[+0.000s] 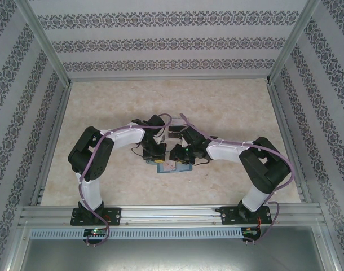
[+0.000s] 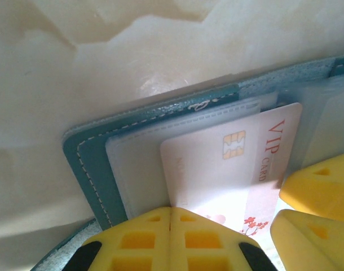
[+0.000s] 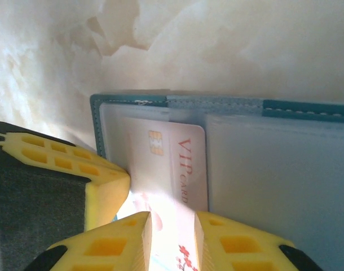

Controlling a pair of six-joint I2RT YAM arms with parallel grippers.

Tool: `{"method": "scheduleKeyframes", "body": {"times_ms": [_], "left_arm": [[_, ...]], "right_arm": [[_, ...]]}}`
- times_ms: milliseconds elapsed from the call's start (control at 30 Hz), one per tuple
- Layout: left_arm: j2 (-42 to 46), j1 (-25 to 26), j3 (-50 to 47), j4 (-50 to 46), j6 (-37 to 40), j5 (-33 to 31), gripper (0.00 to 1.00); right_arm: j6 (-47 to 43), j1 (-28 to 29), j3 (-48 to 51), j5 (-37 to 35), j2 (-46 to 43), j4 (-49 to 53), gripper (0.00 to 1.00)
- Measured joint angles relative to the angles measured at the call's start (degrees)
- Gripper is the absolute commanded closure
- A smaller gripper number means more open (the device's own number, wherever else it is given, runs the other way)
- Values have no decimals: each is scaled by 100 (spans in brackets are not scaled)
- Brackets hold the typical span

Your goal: Take the credit cards out of the card holder

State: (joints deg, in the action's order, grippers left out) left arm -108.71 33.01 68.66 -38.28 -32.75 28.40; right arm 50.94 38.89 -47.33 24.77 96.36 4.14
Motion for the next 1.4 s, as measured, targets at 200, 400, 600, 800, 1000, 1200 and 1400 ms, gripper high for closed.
{"method": "scheduleKeyframes", "body": {"times_ms": [200,400,600,800,1000,1200,1400], "left_arm": [[-2,0,7,-7,0,-2,97],[-13,0,24,-26,0,-4,97],[-24,0,37,-44,0,-2,97],[-39,0,61,-68,2,-2,97],[-55,0,81,-92,4,0,97],[-66,0,101,-109,7,2,97],[-70,0,101,-116,44,2,98]], "right_arm": [[-33,-17,24,-98,-26,120,69],[-245,-17,-103,-254,-17,485,68],[-361,-13,-214,-227,144,566,70],[-426,-13,-278,-133,205,592,74],[-422,-11,-280,-61,205,538,76],[-413,-13,-280,20,105,505,78],[-337,-15,-278,22,68,505,85]]}}
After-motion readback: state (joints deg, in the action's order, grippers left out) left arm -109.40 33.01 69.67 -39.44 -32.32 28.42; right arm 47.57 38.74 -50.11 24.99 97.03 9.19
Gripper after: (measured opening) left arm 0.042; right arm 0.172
